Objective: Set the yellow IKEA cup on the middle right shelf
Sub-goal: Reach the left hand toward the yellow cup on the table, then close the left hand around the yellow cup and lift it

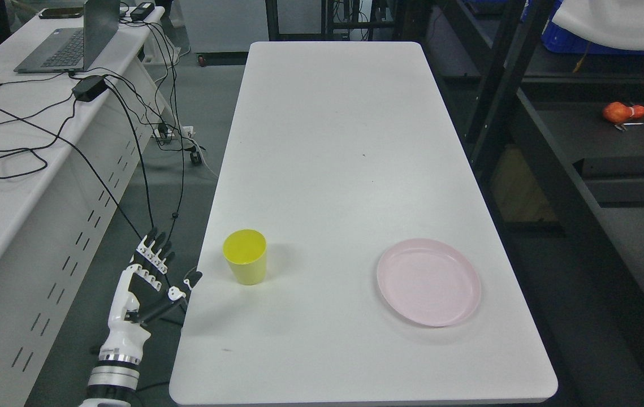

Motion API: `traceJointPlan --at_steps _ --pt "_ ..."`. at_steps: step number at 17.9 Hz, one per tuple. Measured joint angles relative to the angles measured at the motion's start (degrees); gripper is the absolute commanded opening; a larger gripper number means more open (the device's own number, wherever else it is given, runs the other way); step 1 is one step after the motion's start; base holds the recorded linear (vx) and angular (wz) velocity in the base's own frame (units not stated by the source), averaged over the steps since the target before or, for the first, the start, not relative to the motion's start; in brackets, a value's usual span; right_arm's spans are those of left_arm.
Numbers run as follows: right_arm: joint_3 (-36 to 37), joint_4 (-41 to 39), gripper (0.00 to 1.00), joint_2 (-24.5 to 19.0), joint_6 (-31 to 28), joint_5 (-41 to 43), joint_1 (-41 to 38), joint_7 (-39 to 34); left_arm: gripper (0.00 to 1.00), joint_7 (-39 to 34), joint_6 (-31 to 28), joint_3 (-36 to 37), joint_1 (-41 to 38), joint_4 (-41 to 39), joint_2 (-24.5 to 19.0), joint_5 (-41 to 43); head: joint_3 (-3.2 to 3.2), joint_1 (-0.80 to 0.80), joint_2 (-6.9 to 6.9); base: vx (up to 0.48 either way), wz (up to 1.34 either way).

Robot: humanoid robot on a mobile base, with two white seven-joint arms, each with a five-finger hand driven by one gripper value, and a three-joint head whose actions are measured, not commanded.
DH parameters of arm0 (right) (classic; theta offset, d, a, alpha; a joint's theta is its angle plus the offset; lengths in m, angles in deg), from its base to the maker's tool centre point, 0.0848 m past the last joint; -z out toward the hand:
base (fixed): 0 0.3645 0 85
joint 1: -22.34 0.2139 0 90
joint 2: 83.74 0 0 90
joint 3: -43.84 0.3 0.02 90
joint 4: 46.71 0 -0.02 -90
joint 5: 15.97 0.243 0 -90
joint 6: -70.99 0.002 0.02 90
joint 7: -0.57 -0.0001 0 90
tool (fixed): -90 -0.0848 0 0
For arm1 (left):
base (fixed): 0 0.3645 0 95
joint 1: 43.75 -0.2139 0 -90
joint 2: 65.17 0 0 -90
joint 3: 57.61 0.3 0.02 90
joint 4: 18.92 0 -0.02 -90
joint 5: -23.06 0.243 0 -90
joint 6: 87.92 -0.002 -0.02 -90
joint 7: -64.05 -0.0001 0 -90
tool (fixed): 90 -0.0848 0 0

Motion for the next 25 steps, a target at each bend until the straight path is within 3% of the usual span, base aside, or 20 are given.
traceJointPlan --at_steps 13,18,25 --pt "0.0 0.0 0.99 0.0 0.0 0.0 0.0 0.0 0.99 2.9 -5.7 4.6 5.5 5.5 0.0 -3.3 0.0 0.0 0.0 0.0 0.0" --pt "0.0 0.0 0.99 0.0 0.0 0.0 0.0 0.0 0.99 2.9 -10.7 4.1 8.9 8.4 0.0 -3.3 0.0 0.0 0.0 0.0 0.0" --pt "0.0 0.0 0.99 0.0 0.0 0.0 0.0 0.0 0.99 3.2 -11.6 5.2 11.5 10.7 0.0 -1.2 0.0 0.0 0.0 0.0 0.0"
